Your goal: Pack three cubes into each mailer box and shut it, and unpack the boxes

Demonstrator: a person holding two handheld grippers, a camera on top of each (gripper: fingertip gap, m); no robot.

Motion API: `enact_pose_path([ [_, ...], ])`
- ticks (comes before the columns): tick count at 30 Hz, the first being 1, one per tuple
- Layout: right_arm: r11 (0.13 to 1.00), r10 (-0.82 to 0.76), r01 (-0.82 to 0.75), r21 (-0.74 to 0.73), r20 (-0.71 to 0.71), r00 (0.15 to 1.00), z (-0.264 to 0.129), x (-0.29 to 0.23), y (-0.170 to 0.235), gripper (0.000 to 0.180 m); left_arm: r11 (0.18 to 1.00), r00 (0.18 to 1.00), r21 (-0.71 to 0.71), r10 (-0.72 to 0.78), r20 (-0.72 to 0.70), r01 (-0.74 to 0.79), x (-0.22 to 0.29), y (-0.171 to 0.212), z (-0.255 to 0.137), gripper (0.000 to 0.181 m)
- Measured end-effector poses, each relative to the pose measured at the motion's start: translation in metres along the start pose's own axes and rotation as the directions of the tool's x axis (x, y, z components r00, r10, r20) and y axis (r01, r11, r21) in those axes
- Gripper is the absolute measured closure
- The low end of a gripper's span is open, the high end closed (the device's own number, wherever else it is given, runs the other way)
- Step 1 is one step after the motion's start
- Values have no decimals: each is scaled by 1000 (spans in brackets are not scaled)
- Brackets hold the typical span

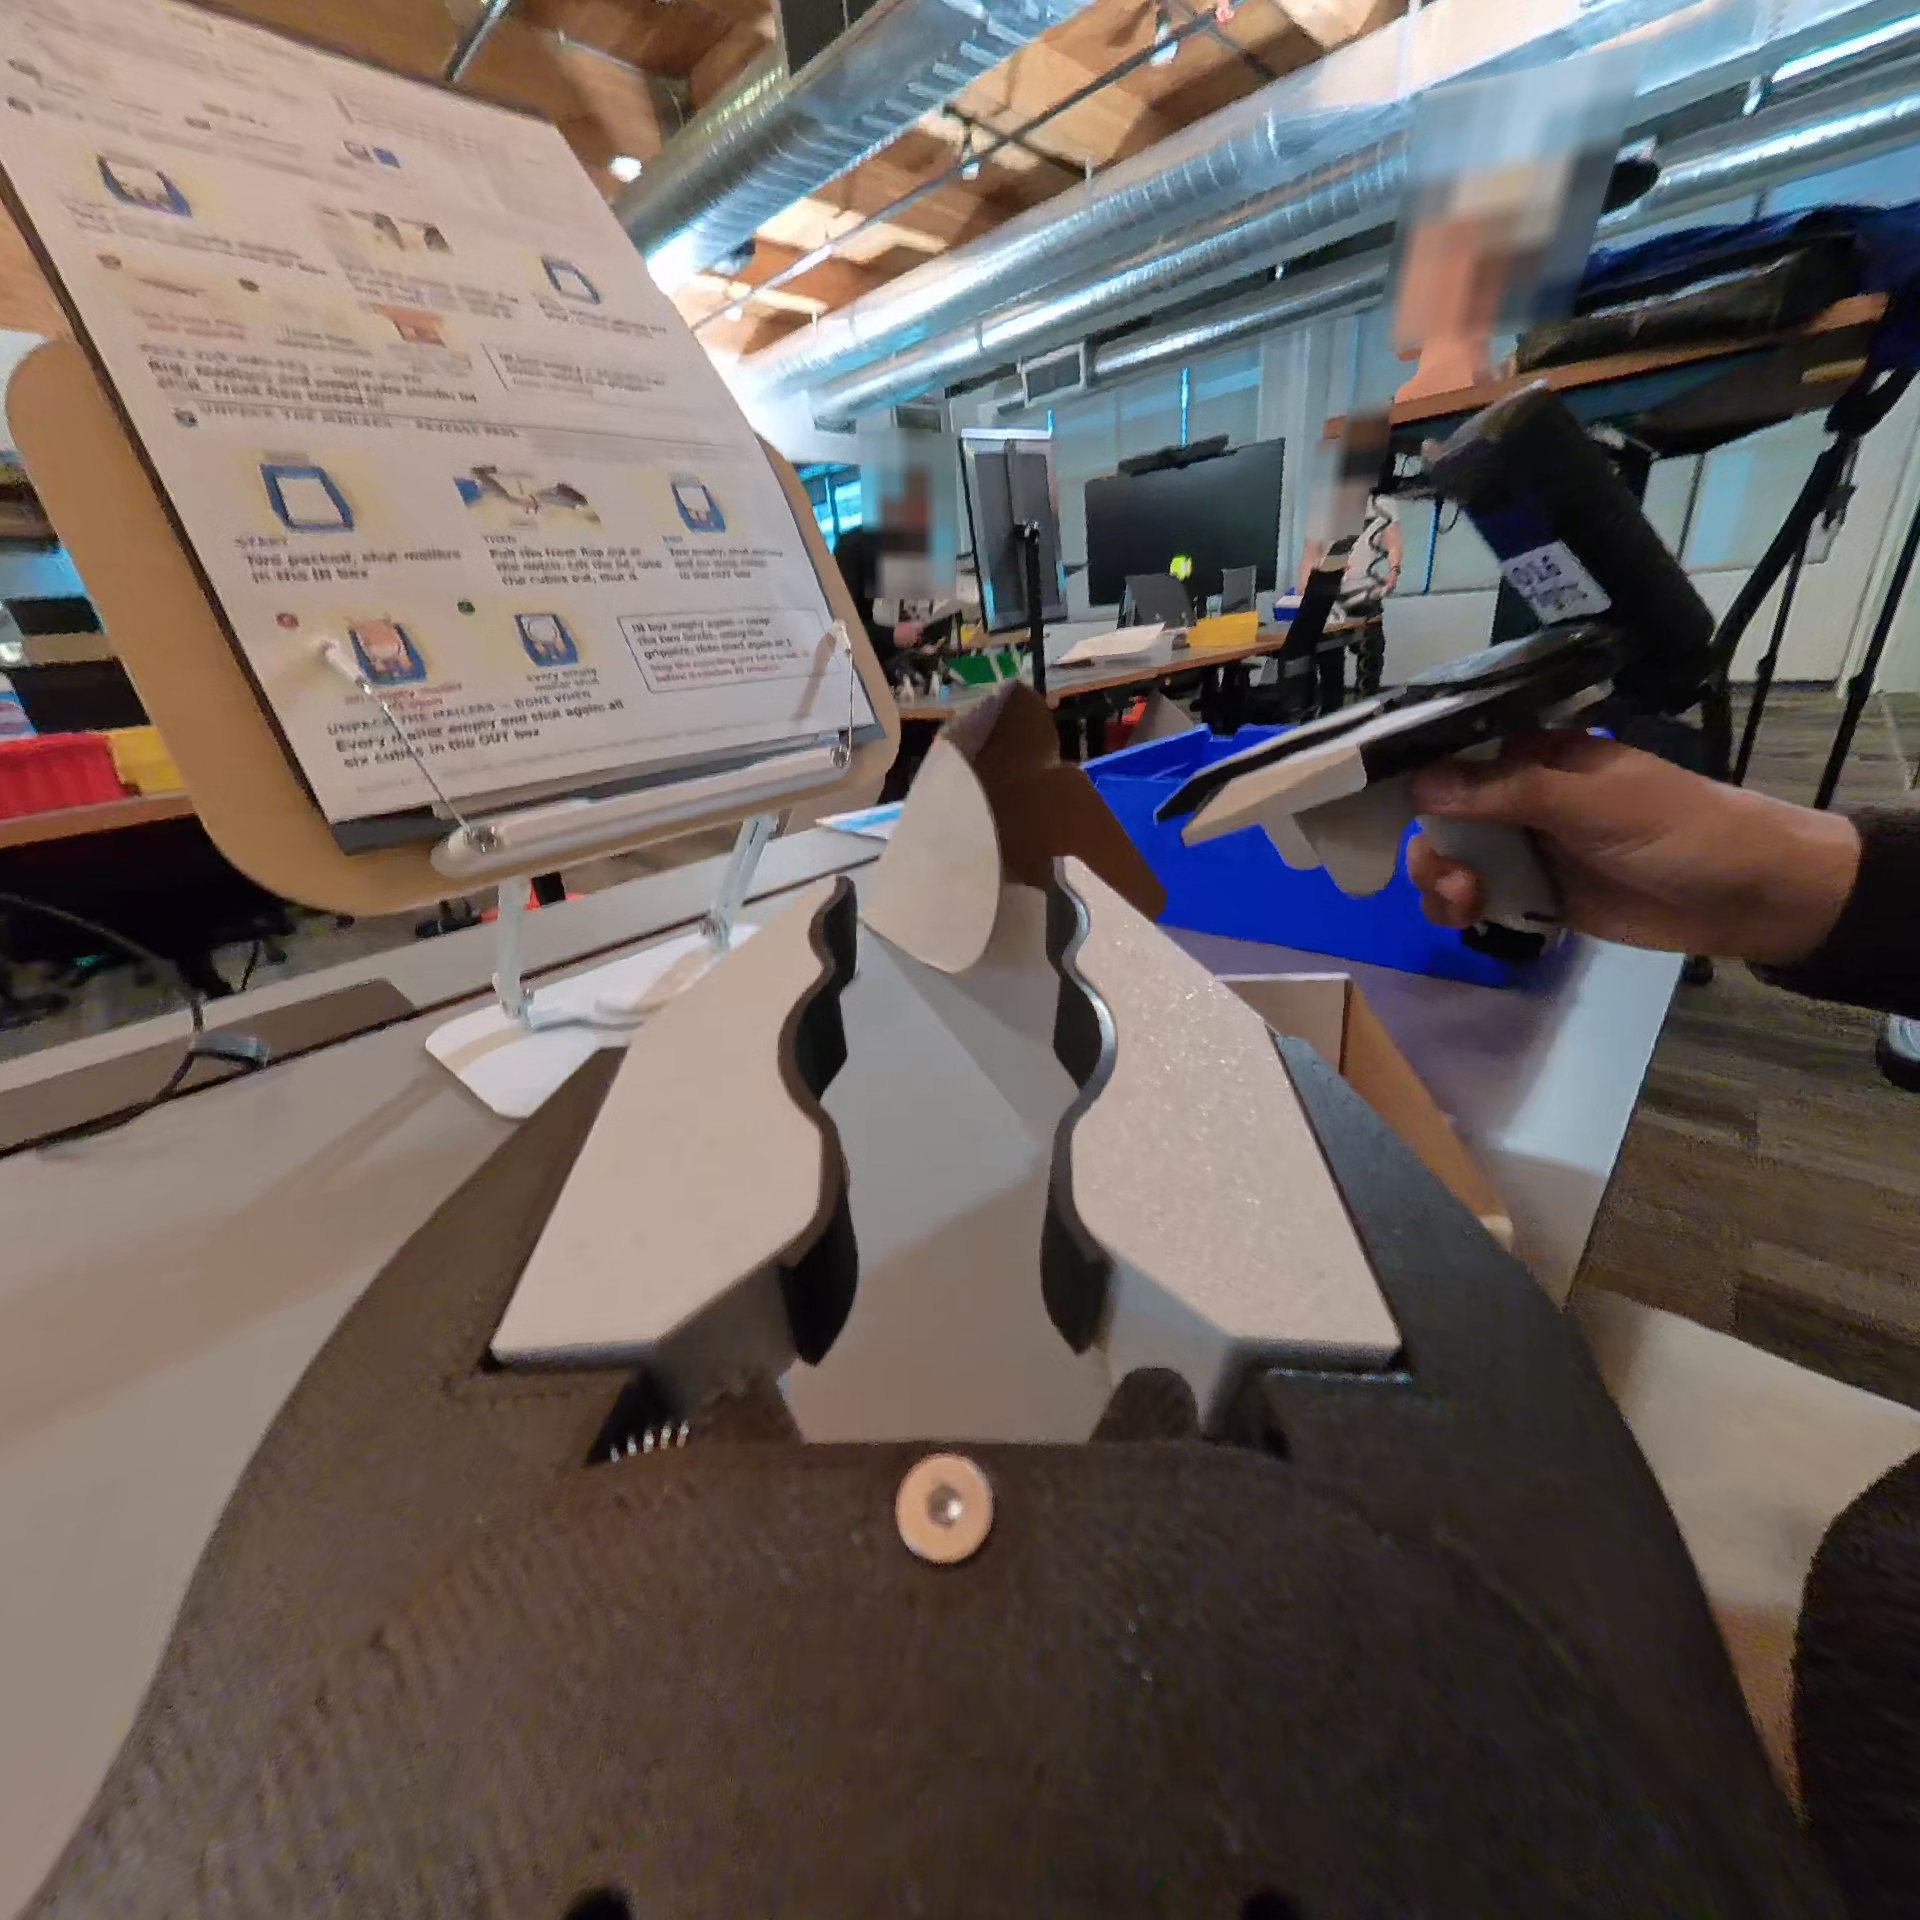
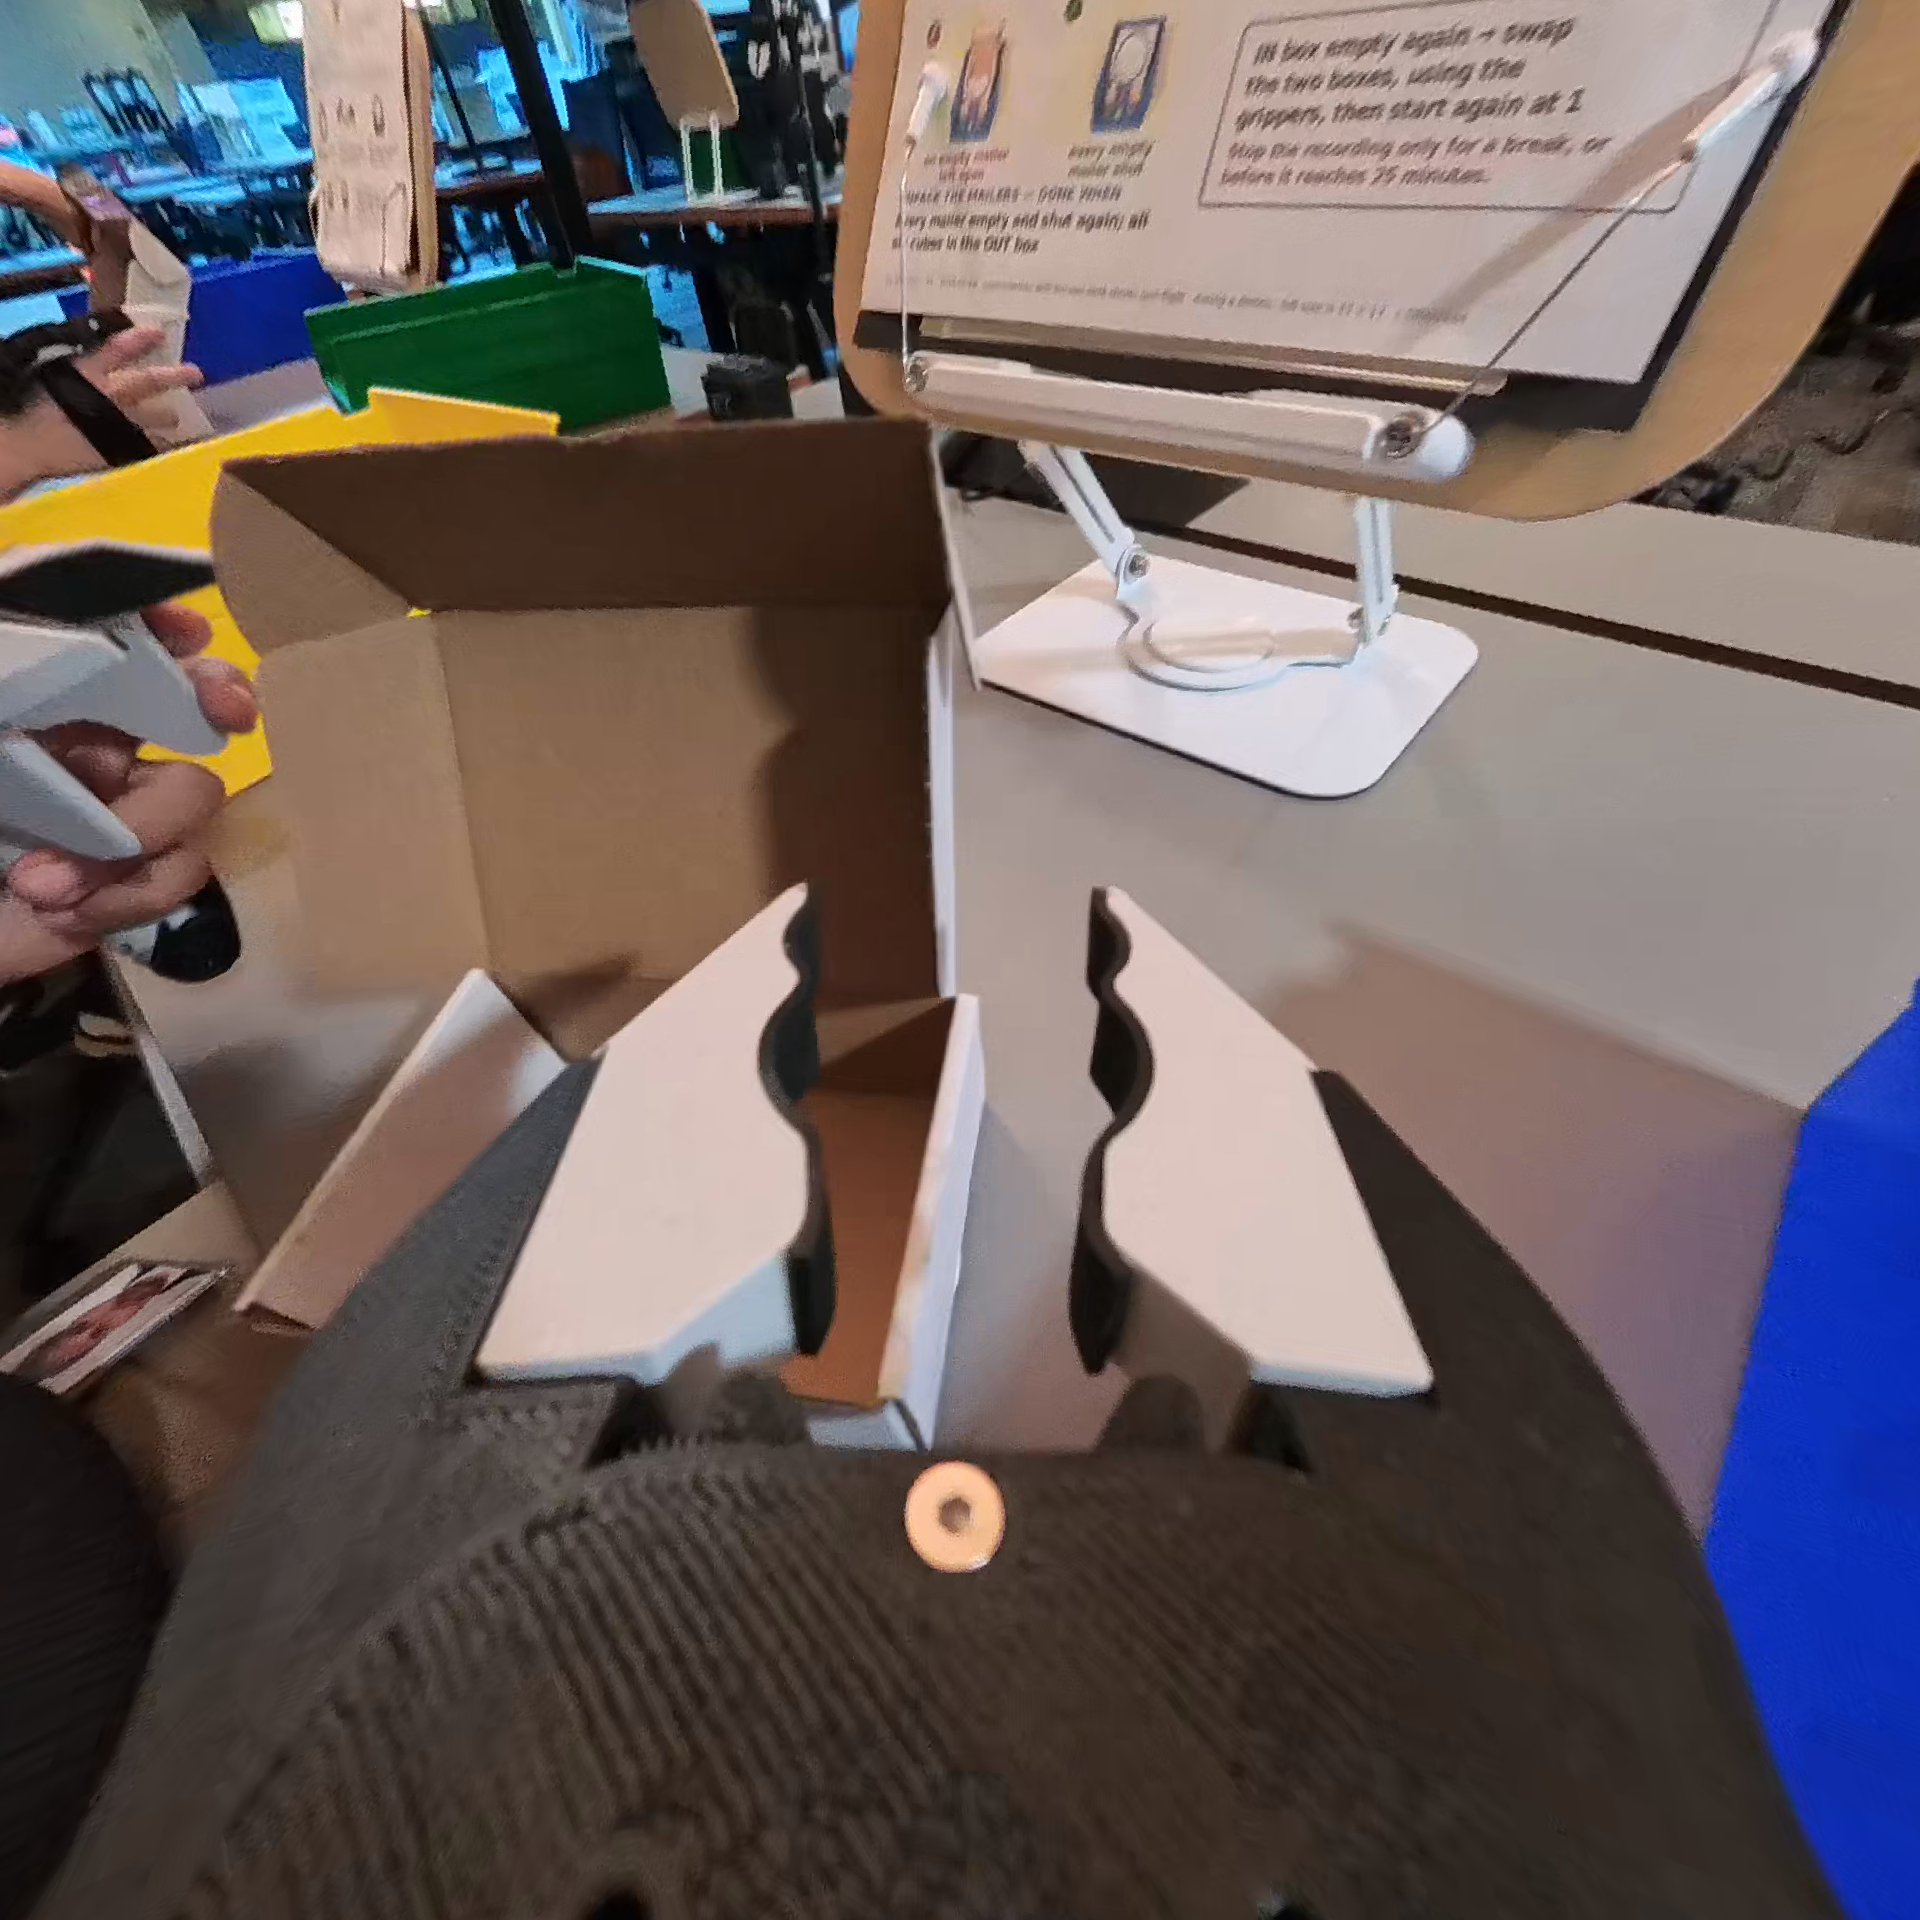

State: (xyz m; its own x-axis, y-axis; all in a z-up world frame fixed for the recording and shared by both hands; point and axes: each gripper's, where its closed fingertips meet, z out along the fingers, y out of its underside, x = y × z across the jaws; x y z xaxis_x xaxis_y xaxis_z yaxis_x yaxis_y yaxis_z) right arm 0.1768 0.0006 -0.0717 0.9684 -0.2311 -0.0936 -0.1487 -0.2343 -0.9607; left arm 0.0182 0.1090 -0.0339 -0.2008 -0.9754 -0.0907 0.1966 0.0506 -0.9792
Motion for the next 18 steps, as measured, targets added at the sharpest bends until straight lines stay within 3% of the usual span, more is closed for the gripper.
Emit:
enact_pose_path([
  [4,998,33,-34,-52,-33,999,6,8,15,131,998,998,-61,7,-58,-11,15,13,6,148],
  [8,997,-36,33,-68,-55,998,10,3,17,131,994,992,-86,55,-116,-65,31,19,8,151],
  [11,994,-43,42,-100,-11,999,17,-7,24,131,991,990,-119,36,-137,-53,36,27,12,151],
  [13,988,-41,53,-147,84,996,18,-25,35,143,987,986,-148,44,-159,-68,41,35,14,150],
  [18,958,-165,183,-223,97,981,8,-42,47,138,972,971,-175,119,-208,-157,56,41,12,146],
])
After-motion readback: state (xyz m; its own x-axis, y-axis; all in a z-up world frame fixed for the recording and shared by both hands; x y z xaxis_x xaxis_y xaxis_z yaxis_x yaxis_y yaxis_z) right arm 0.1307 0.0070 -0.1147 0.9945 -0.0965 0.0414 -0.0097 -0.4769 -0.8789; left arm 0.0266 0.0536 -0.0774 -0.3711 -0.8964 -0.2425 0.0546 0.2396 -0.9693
